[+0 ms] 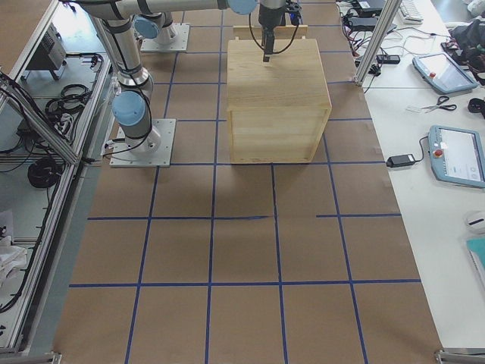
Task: Open upper drawer
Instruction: 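Pull the handle with the left gripper, sliding the drawer out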
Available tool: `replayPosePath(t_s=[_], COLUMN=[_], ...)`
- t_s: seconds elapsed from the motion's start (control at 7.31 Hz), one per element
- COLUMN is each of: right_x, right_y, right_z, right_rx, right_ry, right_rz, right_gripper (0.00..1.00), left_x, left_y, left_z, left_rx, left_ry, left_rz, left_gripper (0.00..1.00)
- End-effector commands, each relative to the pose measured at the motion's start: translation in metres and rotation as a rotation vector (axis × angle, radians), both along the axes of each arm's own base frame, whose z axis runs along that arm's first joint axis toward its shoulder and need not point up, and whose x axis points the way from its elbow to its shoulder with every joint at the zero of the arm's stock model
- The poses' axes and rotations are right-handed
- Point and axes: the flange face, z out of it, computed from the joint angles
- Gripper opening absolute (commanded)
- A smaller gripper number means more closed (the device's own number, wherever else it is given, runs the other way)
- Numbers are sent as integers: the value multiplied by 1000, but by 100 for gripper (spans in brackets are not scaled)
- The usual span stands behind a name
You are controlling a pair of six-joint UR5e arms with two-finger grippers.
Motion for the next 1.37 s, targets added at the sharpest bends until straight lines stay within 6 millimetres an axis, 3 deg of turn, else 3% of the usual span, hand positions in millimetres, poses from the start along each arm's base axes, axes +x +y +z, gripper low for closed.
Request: replayPosePath(t_s=[0.0, 0.27, 0.68, 1.23], right_x=[0, 0, -1, 0], right_y=[0, 0, 0, 0], right_z=[0, 0, 0, 0], right_rx=[0, 0, 0, 0], right_ry=[0, 0, 0, 0], right_rz=[-1, 0, -3, 0], right_gripper=[100, 100, 100, 100], left_x=[16, 30, 31, 50], left_y=[6, 4, 3, 3], left_z=[3, 6, 6, 5], left_rx=[-9, -19, -22, -36], left_ry=[-5, -7, -11, -22], left_rz=[-8, 1, -7, -32], left_gripper=[100, 100, 100, 100])
